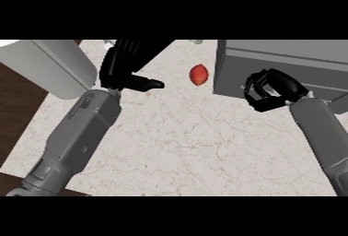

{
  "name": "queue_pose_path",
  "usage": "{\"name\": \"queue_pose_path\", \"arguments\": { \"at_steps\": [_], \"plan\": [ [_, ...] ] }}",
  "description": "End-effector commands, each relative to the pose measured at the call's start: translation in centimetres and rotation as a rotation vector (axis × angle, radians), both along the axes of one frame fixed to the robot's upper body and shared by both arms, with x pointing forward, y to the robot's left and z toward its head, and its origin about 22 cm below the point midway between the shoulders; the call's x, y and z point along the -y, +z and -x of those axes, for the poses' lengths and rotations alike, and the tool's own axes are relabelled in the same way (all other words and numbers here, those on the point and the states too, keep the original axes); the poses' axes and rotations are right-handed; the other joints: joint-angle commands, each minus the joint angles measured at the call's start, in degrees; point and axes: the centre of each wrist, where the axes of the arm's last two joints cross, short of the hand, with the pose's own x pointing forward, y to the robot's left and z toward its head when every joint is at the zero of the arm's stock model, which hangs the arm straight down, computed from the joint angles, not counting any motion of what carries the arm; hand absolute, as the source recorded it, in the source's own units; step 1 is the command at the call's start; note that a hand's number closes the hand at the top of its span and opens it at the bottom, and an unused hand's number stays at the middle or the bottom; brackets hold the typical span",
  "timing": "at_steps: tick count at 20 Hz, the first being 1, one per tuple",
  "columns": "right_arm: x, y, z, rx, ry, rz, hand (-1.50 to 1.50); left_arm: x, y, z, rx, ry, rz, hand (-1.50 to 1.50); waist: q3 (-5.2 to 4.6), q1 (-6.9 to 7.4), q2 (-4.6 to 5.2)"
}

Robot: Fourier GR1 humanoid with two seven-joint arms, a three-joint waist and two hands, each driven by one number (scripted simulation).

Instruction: Pick up the cup, place it into the drawer and close the drawer

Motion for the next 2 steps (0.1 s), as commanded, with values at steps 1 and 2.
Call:
{"name": "queue_pose_path", "arguments": {
  "at_steps": [1, 2],
  "plan": [
    [2.63, 9.23, -3.11, 0.226, -0.201, 0.061, 1.5, -0.49, -0.12, 0.09, -0.007, -0.009, 0.006, -1.5, -0.94, 2.02, 0.88],
    [3.02, 8.91, -2.9, 0.214, -0.206, 0.067, 1.5, -0.34, -0.2, 0.24, 0.005, -0.013, 0.005, -1.5, -0.91, 2.11, 0.66]
  ]
}}
